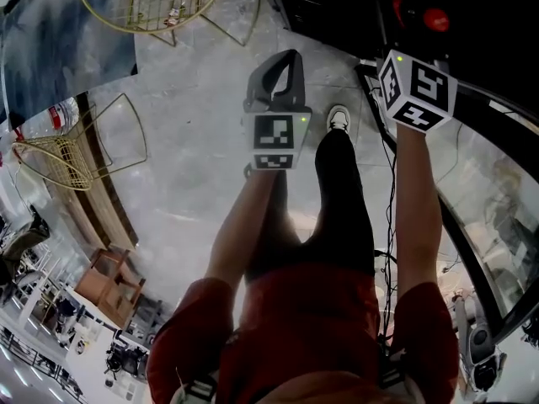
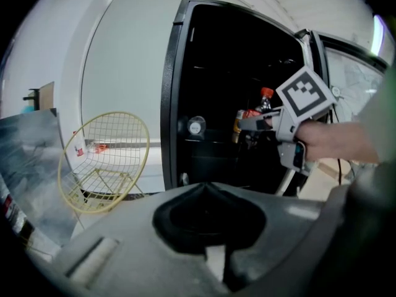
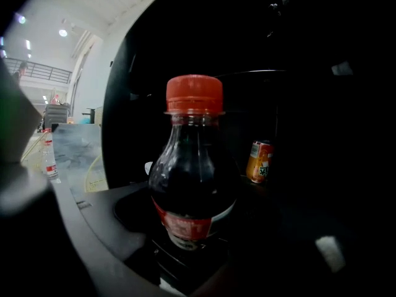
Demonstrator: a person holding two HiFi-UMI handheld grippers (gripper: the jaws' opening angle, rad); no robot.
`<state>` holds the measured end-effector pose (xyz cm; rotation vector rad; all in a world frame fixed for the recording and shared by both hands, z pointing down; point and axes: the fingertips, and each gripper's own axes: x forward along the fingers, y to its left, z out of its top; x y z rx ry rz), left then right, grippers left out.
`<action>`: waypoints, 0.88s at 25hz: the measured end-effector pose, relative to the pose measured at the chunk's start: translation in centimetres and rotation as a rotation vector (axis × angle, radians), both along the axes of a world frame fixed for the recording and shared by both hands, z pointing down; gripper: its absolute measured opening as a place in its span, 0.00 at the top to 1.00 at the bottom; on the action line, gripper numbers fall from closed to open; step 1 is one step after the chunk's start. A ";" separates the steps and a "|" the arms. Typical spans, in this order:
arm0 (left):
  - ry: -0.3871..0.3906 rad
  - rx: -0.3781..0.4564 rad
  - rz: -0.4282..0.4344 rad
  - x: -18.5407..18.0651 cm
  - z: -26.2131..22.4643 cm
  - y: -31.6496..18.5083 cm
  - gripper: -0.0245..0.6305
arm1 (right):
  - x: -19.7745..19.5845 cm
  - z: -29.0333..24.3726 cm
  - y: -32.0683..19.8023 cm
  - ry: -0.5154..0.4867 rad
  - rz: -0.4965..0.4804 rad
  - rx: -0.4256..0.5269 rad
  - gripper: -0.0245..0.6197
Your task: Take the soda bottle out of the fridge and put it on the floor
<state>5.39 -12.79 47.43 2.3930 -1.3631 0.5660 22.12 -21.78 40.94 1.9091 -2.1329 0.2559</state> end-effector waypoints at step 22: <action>-0.011 0.031 0.017 -3.2 -12.9 7.2 0.96 | -4.2 -6.3 13.5 -0.016 -0.143 -0.196 0.48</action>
